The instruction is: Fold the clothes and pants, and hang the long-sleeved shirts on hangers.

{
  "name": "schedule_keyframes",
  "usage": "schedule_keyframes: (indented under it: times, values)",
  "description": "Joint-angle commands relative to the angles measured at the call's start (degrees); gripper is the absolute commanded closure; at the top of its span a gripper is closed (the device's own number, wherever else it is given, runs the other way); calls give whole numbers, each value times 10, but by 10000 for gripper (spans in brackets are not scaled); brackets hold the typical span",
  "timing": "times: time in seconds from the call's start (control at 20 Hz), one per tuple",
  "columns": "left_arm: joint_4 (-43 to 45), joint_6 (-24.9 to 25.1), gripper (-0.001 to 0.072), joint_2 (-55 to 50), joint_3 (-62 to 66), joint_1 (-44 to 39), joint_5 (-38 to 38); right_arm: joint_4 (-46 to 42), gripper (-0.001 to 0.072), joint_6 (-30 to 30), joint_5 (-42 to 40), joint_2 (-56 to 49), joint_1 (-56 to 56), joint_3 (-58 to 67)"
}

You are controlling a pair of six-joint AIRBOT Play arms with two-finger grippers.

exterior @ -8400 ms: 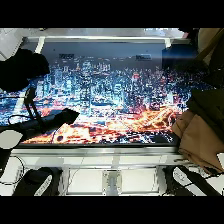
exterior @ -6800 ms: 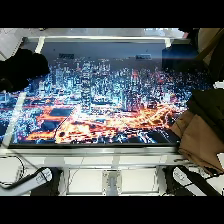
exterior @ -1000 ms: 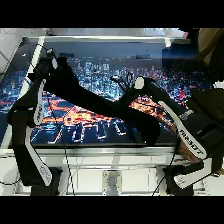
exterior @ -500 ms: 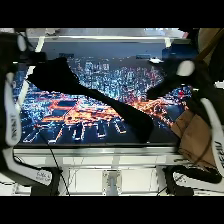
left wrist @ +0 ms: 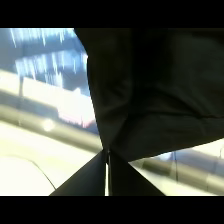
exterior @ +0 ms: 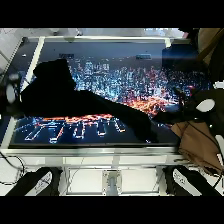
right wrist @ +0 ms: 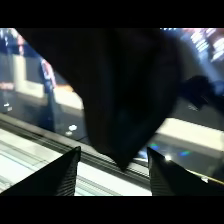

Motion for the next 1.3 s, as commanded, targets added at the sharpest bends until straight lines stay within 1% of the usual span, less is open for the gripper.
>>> schedule_keyframes:
  times: [0.0,0.1,0.15,0.3,0.4,0.45,0.55,0.6,0.8,0.85,0.95,1.05,1.25]
  values:
    - [2,-55,696,108,-168,1,11,50,226,-2,-96,1,41,-52]
    - [2,-70,696,138,-198,1,7,67,226,-1,-137,1,62,-49]
    - [2,-76,696,146,-205,1,7,63,226,-2,-144,1,75,-49]
    - [2,-76,696,151,-212,1,6,15,227,-2,-151,-5,121,-49]
    - [2,-76,696,151,-212,1,6,-5,227,-2,-191,-15,159,-49]
    - [2,-76,696,151,-212,1,6,-32,227,3,-214,-21,176,-49]
    - [2,-76,696,151,-212,1,6,-75,227,38,-246,-34,194,-48]
    - [2,-76,696,151,-212,1,6,-75,227,39,-249,-42,198,-46]
    - [1,-76,696,151,-212,1,6,-104,227,40,-243,-100,234,-14]
    - [1,-76,696,151,-212,1,6,-114,227,49,-238,-118,242,0]
    - [1,-76,696,151,-212,1,6,-144,229,53,-209,-156,252,33]
    - [1,-76,696,151,-212,1,6,-178,230,70,-183,-189,255,64]
    - [1,-76,696,151,-212,1,6,-179,234,76,-164,-233,255,105]
